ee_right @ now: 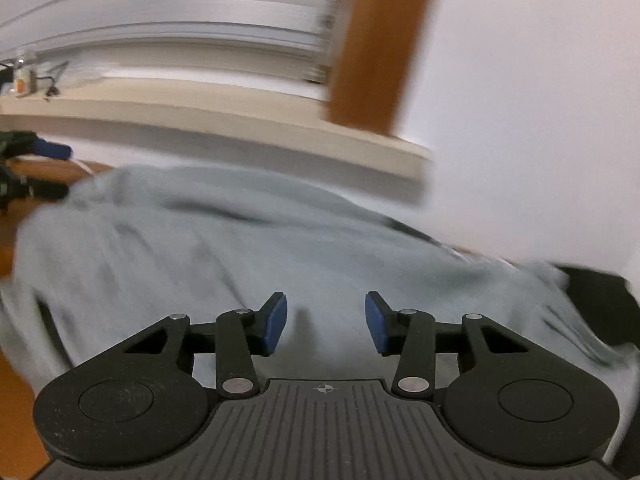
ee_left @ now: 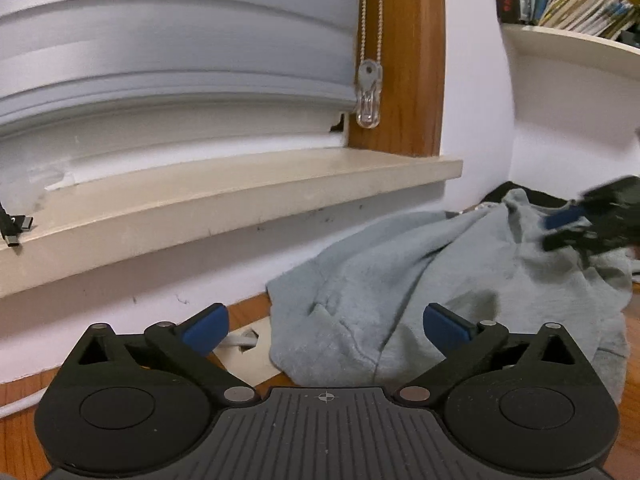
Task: Fold clothes
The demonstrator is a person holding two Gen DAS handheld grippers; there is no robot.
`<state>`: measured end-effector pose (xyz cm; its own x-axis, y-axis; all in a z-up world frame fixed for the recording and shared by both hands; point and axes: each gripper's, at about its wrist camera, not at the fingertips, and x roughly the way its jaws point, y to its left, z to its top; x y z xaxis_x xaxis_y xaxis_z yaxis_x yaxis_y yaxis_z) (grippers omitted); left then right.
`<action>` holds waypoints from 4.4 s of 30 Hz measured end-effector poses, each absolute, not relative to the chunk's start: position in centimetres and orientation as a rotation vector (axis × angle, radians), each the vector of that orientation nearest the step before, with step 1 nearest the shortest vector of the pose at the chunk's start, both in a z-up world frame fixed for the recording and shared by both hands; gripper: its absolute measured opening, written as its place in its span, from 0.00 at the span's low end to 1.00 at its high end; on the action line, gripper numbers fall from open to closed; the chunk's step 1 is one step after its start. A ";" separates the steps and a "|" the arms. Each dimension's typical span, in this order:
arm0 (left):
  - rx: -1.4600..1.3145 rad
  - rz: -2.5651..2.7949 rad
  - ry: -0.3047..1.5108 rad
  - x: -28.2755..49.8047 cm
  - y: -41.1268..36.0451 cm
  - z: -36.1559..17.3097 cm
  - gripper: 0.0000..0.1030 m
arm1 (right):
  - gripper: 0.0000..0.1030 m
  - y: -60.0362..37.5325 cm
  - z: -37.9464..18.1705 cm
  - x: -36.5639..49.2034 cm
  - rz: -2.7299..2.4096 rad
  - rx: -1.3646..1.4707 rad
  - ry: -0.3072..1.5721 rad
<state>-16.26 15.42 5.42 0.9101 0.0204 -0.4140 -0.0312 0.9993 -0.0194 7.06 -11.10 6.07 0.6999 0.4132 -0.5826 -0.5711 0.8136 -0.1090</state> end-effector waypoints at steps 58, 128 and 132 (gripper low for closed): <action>0.045 0.012 0.375 -17.4 13.3 5.9 1.00 | 0.46 -10.0 7.2 -3.1 0.903 -0.506 0.629; 0.106 -0.105 0.364 -16.2 6.2 11.8 0.12 | 0.01 -14.2 10.9 -6.9 0.711 -0.701 0.474; 0.085 -0.056 0.306 -16.6 8.3 15.3 0.12 | 0.01 -18.9 15.2 -8.3 0.631 -0.709 0.422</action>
